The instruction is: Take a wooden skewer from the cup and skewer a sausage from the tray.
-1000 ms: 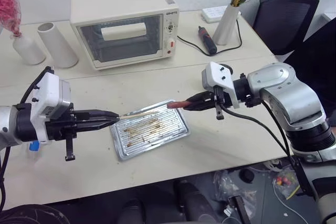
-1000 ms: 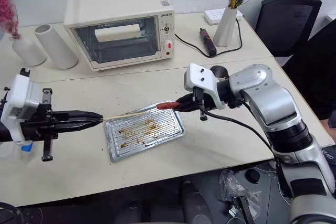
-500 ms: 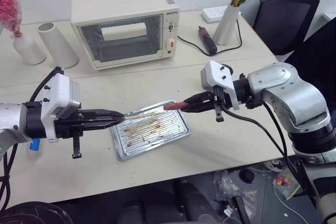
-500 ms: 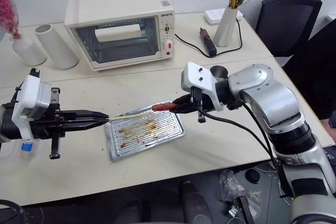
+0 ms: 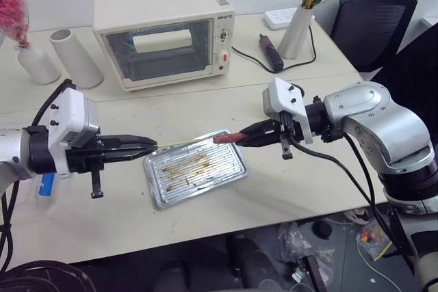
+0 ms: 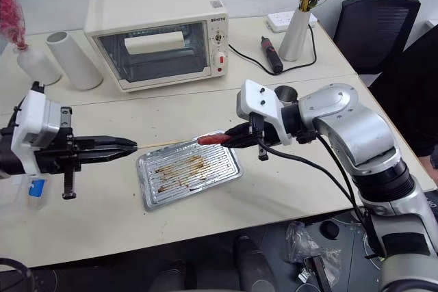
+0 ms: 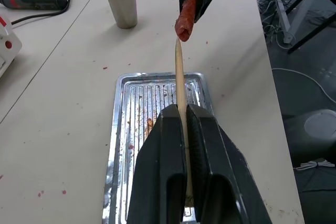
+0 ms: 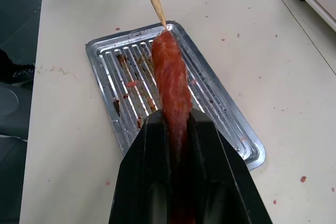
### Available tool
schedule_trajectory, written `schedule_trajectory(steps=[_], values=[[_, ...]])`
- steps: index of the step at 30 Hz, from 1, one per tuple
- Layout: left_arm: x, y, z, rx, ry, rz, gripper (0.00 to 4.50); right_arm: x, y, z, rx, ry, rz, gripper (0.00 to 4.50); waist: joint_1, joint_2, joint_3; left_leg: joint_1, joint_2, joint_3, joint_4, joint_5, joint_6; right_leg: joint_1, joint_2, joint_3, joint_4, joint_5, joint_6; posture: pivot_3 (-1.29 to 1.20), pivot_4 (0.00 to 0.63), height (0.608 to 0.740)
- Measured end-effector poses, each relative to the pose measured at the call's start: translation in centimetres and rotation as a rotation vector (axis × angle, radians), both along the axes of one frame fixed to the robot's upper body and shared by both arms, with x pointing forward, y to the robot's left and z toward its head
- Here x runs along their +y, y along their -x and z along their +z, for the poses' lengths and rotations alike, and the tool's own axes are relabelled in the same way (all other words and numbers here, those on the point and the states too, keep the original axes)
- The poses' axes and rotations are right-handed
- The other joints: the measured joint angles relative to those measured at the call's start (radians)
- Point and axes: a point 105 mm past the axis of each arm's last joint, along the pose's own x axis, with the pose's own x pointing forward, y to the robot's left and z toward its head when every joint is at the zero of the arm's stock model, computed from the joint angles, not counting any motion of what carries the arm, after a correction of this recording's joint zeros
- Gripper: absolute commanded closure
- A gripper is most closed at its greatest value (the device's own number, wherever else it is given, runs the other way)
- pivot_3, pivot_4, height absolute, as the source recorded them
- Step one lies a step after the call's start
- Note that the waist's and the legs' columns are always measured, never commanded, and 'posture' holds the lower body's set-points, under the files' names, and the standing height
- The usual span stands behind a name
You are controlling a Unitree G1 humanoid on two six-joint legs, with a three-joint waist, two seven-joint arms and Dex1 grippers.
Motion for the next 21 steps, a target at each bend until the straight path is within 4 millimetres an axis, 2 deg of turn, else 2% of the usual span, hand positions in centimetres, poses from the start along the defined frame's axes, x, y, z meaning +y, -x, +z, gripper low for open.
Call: schedule_trajectory(steps=[21], values=[[-0.81,-0.62,0.17,-0.004,0.008,-0.041,4.5,0.52,0.45,0.24,0.023,-0.022,0.001,4.35,0.022,0.0,0.0,0.0,0.0,0.0,0.0,0.0,0.0,0.0,0.0,0.0,0.0,0.0,0.0,0.0,0.15,0.74]])
